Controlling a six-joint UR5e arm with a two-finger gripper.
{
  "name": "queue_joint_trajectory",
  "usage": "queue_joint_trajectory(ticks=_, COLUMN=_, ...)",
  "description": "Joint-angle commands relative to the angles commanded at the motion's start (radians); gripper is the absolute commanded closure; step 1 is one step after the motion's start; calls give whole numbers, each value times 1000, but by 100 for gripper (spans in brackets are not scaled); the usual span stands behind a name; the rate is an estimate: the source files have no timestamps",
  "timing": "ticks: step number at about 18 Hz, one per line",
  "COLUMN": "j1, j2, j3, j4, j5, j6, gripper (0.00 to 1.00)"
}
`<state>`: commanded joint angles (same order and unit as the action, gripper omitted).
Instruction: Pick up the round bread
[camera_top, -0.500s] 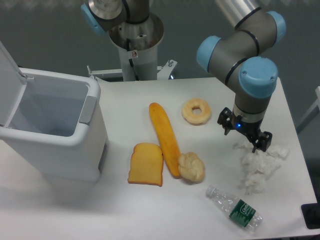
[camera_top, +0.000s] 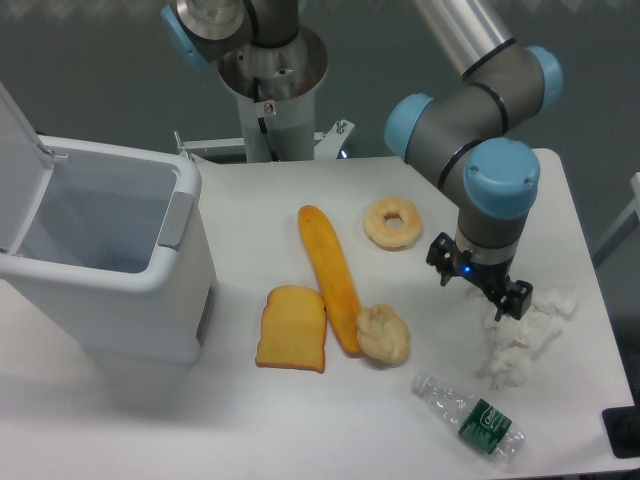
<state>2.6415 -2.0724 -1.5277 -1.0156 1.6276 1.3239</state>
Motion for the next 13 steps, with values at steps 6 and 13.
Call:
queue_joint_trajectory(ticks=6, j1=-29, j2=-5, j3=-38, j4=8, j5=-80, j6=-84, gripper=0)
queue_joint_trajectory(ticks=13, j1=-106, j2=-12, j3=-86, j4=6, j5=-84, j6=-198, gripper=0)
